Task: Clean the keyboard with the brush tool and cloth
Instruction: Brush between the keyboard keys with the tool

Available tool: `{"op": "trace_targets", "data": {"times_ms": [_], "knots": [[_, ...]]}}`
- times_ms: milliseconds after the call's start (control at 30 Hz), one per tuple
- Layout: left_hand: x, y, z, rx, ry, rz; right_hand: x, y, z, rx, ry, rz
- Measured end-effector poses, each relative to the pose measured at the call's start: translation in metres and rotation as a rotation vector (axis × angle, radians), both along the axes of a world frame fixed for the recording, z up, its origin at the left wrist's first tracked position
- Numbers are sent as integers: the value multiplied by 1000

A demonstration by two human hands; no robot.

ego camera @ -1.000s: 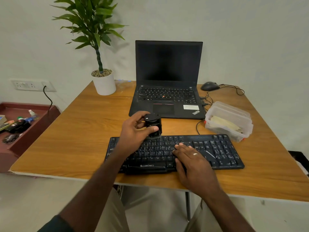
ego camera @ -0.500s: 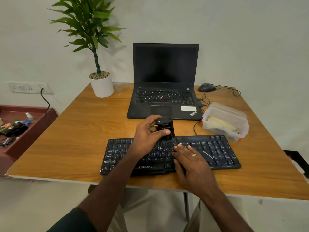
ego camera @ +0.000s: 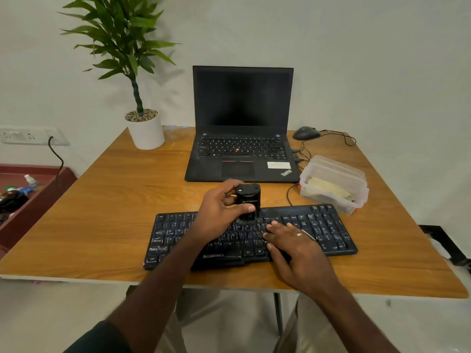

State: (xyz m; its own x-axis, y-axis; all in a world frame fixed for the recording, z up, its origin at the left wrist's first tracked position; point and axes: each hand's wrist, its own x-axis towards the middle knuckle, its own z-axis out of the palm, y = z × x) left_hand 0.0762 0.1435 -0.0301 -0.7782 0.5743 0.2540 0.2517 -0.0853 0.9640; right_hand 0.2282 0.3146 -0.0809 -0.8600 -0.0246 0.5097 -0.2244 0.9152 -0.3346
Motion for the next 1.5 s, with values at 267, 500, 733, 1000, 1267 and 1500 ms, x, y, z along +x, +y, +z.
{"op": "trace_targets", "data": {"times_ms": [267, 500, 733, 1000, 1267, 1500], "knots": [[-2, 18, 4, 79, 20, 113, 1, 1, -2, 12, -19, -7], [-1, 1, 1, 40, -17, 39, -1, 1, -3, 24, -16, -19], [14, 49, -1, 28, -27, -18, 1, 0, -1, 38, -15, -19], [8, 46, 9, 67, -16, 46, -1, 1, -4, 15, -23, -20], [12, 53, -3, 10, -19, -19, -1, 1, -5, 27, -22, -26], [6, 61, 7, 48, 13, 48, -1, 1, -3, 13, -30, -23]]}}
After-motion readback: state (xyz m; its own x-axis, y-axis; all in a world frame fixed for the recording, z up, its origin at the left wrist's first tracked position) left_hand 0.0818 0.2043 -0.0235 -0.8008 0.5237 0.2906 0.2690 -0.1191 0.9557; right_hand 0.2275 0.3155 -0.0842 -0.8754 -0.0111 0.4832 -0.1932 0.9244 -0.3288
